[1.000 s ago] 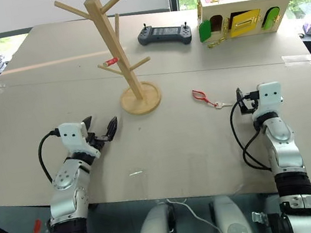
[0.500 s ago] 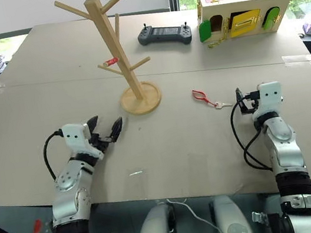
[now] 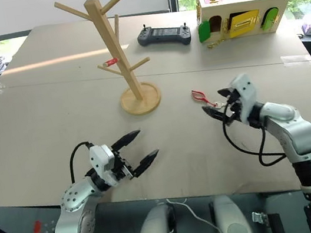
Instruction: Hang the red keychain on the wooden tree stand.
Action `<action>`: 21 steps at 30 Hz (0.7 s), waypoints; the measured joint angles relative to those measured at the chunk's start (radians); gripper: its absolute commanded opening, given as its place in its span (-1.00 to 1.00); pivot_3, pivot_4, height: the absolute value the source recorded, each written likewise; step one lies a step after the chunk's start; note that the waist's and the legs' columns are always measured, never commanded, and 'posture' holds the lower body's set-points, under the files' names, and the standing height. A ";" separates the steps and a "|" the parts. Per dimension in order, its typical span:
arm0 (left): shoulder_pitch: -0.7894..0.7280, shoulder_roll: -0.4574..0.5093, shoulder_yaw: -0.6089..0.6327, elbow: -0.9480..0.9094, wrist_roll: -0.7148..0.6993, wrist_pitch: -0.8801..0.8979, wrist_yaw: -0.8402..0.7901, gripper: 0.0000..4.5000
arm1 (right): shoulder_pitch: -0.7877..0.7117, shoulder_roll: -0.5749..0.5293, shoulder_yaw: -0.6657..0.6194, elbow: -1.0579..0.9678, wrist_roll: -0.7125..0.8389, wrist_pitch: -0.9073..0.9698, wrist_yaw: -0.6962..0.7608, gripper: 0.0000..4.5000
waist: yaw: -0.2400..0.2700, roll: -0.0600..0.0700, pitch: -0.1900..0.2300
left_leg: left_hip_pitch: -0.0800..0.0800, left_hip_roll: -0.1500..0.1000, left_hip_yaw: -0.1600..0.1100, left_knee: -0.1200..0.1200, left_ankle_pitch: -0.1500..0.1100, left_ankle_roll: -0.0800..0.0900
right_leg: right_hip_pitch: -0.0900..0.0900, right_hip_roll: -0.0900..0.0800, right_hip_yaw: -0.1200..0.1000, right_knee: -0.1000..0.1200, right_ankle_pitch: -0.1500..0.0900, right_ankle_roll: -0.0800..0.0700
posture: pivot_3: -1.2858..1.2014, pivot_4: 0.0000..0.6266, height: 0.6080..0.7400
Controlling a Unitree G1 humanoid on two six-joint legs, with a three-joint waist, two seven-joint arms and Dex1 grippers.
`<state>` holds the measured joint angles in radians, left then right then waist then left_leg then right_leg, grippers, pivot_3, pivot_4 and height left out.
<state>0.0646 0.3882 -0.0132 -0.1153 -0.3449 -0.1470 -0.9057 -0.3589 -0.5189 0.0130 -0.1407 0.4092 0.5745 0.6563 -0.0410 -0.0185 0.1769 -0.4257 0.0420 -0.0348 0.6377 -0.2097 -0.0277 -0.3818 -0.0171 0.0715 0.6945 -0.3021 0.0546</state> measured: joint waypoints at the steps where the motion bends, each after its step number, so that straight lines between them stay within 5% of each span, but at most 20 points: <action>1: -0.002 0.000 -0.003 0.004 0.006 -0.017 -0.009 1.00 | -0.026 0.018 0.012 -0.001 -0.007 0.020 -0.020 0.97 | 0.000 0.000 0.000 | 0.000 0.000 0.000 0.000 0.000 0.000 | 0.000 0.000 0.000 0.000 0.000 0.000 | 0.03 -0.52 1.00; 19: 0.002 -0.002 -0.030 0.012 0.008 -0.042 0.012 1.00 | -0.073 0.167 0.088 0.196 -0.196 -0.054 -0.187 0.97 | -0.001 0.000 0.000 | 0.000 0.000 0.000 0.000 0.000 0.000 | 0.000 0.000 0.000 0.000 0.000 0.000 | 0.03 -0.52 1.00; 21: 0.000 -0.002 -0.030 0.012 0.008 -0.040 0.016 1.00 | -0.073 0.173 0.087 0.203 -0.206 -0.066 -0.196 0.61 | -0.001 0.000 0.000 | 0.000 0.000 0.000 0.000 0.000 0.000 | 0.000 0.000 0.000 0.000 0.000 0.000 | 0.03 -0.52 1.00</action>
<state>0.0645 0.3861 -0.0436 -0.1029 -0.3365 -0.1873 -0.8900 -0.4320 -0.3462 0.0997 0.0625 0.2034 0.5089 0.4605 -0.0425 -0.0187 0.1767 -0.4254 0.0422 -0.0348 0.6378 -0.2098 -0.0276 -0.3815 -0.0171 0.0713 0.6945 -0.3020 0.0547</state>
